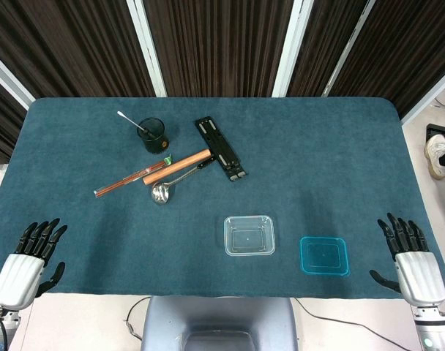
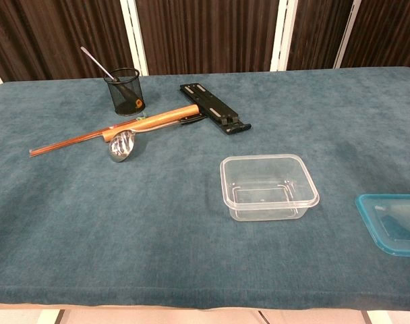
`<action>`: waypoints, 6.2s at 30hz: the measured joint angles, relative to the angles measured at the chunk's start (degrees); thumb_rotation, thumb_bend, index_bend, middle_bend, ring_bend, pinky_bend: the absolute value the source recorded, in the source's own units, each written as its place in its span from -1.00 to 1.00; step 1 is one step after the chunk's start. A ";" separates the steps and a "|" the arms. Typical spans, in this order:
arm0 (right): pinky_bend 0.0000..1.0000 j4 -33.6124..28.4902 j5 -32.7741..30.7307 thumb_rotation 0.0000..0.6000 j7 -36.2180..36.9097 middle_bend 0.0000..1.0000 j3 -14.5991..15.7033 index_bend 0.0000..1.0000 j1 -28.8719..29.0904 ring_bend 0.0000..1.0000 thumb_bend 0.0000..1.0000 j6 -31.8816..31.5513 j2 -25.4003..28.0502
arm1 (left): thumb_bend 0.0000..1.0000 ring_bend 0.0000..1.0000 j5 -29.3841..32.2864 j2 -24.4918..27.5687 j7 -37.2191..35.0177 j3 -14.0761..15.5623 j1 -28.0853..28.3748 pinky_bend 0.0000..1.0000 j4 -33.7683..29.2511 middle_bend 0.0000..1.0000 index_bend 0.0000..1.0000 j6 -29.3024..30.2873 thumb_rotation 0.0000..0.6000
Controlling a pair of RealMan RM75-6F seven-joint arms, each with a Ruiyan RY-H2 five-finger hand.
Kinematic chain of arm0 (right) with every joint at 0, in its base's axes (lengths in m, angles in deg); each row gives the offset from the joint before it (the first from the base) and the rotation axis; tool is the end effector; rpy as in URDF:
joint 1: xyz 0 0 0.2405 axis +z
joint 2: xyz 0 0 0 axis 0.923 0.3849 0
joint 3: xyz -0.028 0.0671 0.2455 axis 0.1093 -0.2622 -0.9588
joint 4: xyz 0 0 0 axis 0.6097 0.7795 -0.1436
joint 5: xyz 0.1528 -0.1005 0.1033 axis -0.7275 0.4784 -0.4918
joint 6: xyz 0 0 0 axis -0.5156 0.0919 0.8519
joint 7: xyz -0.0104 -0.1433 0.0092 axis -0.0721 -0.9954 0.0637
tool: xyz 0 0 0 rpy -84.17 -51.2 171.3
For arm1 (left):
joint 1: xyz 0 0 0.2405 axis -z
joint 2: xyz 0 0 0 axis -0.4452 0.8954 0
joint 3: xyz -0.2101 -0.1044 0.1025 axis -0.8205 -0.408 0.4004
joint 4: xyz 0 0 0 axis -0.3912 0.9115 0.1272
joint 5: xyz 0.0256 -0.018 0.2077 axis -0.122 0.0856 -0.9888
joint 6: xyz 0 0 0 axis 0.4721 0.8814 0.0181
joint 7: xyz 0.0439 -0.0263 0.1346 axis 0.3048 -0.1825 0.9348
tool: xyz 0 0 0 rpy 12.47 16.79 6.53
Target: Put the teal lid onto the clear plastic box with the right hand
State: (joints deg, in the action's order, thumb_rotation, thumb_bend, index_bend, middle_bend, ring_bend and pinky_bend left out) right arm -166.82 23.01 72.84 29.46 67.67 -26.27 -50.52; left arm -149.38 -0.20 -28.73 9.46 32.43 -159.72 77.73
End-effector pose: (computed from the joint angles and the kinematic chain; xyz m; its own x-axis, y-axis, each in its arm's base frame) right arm -0.3052 -0.1489 0.1428 0.5091 0.0096 0.8607 -0.8601 -0.0322 0.5091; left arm -0.2893 0.1684 0.1395 0.4727 -0.0331 0.8806 0.8544 -0.2274 -0.4672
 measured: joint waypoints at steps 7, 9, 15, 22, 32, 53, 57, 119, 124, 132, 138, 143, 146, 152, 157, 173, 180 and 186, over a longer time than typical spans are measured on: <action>-1.00 -0.14 -0.09 1.00 3.02 -1.00 0.29 -1.00 0.66 -1.00 -0.69 1.76 0.74 | -0.12 -1.00 0.30 -0.01 -0.39 -0.22 0.39 -0.89 -0.08 -1.00 -1.00 -0.58 1.00; -1.00 -0.18 -0.21 1.00 3.45 -1.00 0.38 -1.00 0.91 -1.00 -0.69 2.27 1.04 | -0.12 -1.00 0.26 -0.02 -0.41 -0.24 0.45 -0.89 -0.08 -1.00 -1.00 -0.61 1.00; -1.00 -0.76 -0.62 1.00 5.95 -1.00 0.94 -1.00 4.26 -1.00 -0.69 9.64 3.38 | -0.12 -1.00 -0.06 -0.38 -0.06 -0.14 1.33 -0.89 -0.20 -1.00 -1.00 -2.16 1.00; -1.00 -2.85 -3.71 1.00 6.13 -1.00 1.87 -0.95 11.44 -1.00 -0.69 26.79 6.51 | -0.12 -1.00 -0.18 -0.54 0.55 0.04 1.50 -0.89 -0.45 -1.00 -1.00 -2.35 1.00; -1.00 -1.32 -12.45 1.00 0.65 -0.96 2.47 -0.78 18.12 -1.00 -0.69 38.45 3.40 | -0.12 -1.00 -0.10 -0.61 0.77 0.21 1.64 -0.89 -0.46 -1.00 -1.00 -2.63 1.00; -0.96 0.59 -23.00 1.00 -8.16 -0.77 1.64 -0.53 24.14 -0.98 -0.69 43.82 -1.36 | -0.12 -1.00 0.08 -0.59 0.85 0.33 1.68 -0.89 -0.44 -1.00 -1.00 -2.64 1.00; -0.95 0.68 -24.04 1.00 -9.41 -0.77 1.98 -0.53 24.81 -0.98 -0.69 44.12 -1.94 | -0.12 -1.00 0.13 -0.60 0.88 0.32 1.71 -0.89 -0.46 -1.00 -1.00 -2.67 1.00; -0.21 1.36 -21.94 1.00 -7.78 0.20 3.47 0.68 25.30 0.22 -0.64 34.02 -4.15 | -0.12 -1.00 -0.10 -0.46 -0.04 0.33 1.47 -0.89 -0.19 -1.00 -1.00 -1.71 1.00; -0.20 -0.85 -18.85 1.00 -2.76 0.21 2.25 0.69 25.11 0.22 -0.64 32.57 -1.20 | -0.12 -1.00 0.00 -0.52 -0.02 0.26 1.50 -0.89 -0.19 -1.00 -1.00 -1.76 1.00; -0.22 -8.43 -15.56 1.00 1.89 0.21 -1.13 0.67 27.30 0.22 -0.64 32.48 3.59 | -0.12 -1.00 0.09 -0.68 0.40 0.26 1.68 -0.89 -0.32 -1.00 -1.00 -2.20 1.00; -0.22 -12.87 -19.85 1.00 -0.67 0.21 -3.99 0.67 30.95 0.22 -0.64 35.69 3.96 | -0.12 -1.00 0.19 -0.59 0.25 0.23 1.67 -0.89 -0.34 -1.00 -1.00 -2.17 1.00; -0.22 -14.64 -26.63 1.00 -4.67 0.21 -5.78 0.67 34.28 0.22 -0.64 37.92 1.86 | -0.12 -1.00 0.11 -0.50 0.02 0.27 1.66 -0.89 -0.28 -1.00 -1.00 -2.08 1.00; -0.22 -14.91 -30.08 1.00 -8.26 0.21 -6.15 0.67 35.99 0.22 -0.64 38.19 -0.38 | -0.12 -1.00 0.10 -0.46 -0.07 0.27 1.63 -0.89 -0.25 -1.00 -1.00 -2.01 1.00; -0.22 -14.41 -35.51 1.00 -13.72 0.21 -6.05 0.67 38.81 0.21 -0.64 37.66 -5.16 | -0.12 -1.00 0.03 -0.49 0.06 0.34 1.74 -0.89 -0.22 -1.00 -1.00 -2.26 1.00; -0.22 -13.57 -38.13 1.00 -15.42 0.21 -5.96 0.67 40.21 0.20 -0.64 37.08 -7.36 | -0.12 -1.00 0.14 -0.53 0.11 0.27 1.78 -0.89 -0.24 -1.00 -1.00 -2.31 1.00; -0.22 -11.03 -44.81 1.00 -22.36 0.21 -4.65 0.67 44.29 0.20 -0.64 34.55 -14.50 | -0.12 -1.00 -0.09 -0.42 -0.12 0.38 1.75 -0.89 -0.19 -1.00 -1.00 -2.11 1.00; -0.22 -10.32 -45.96 1.00 -23.47 0.21 -4.26 0.67 45.15 0.20 -0.64 33.66 -15.46 | -0.12 -1.00 -0.12 -0.42 -0.05 0.42 1.80 -0.89 -0.18 -1.00 -1.00 -2.22 1.00; -0.22 -9.54 -46.75 1.00 -23.84 0.21 -4.14 0.67 45.83 0.20 -0.64 33.43 -16.39 | -0.12 -1.00 -0.09 -0.39 -0.12 0.39 1.77 -0.89 -0.22 -1.00 -1.00 -2.13 1.00</action>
State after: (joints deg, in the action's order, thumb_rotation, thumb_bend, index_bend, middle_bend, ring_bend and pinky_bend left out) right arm -176.36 -23.74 49.00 25.32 113.50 7.15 -66.91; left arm -149.47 -0.59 -28.85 9.85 34.20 -159.94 75.60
